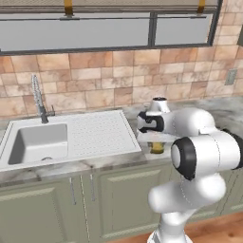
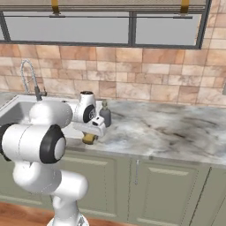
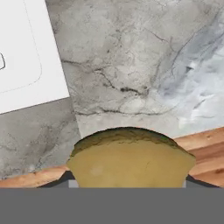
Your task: Restock the sink supplies by placing the sponge and soap dispenser on the counter and next to the sink. Make sure the soap dispenser is upright.
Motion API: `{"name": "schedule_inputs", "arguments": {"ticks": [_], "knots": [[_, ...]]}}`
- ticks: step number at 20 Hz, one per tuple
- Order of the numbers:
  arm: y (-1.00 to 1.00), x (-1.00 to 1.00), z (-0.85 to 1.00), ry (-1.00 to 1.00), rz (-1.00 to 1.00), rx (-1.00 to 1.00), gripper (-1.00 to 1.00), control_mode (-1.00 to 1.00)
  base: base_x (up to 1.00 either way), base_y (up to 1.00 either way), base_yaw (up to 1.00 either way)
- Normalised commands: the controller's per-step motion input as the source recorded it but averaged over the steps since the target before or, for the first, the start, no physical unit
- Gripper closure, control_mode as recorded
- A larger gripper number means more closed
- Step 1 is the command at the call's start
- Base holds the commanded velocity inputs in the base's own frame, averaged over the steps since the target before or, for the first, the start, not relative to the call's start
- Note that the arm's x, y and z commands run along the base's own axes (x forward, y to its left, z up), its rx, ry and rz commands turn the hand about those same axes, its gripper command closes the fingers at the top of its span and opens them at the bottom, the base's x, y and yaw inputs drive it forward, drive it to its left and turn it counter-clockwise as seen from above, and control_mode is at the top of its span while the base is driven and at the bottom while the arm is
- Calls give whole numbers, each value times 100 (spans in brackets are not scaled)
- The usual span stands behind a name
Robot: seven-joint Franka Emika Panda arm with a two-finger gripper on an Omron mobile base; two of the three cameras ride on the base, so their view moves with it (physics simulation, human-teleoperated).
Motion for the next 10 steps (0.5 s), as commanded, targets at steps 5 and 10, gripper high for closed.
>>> {"name": "schedule_inputs", "arguments": {"ticks": [5,10], "knots": [[0,46,-50,3,9,0,100,-100,0,0,0],[0,30,-52,1,8,-1,100,-100,0,0,0]]}}
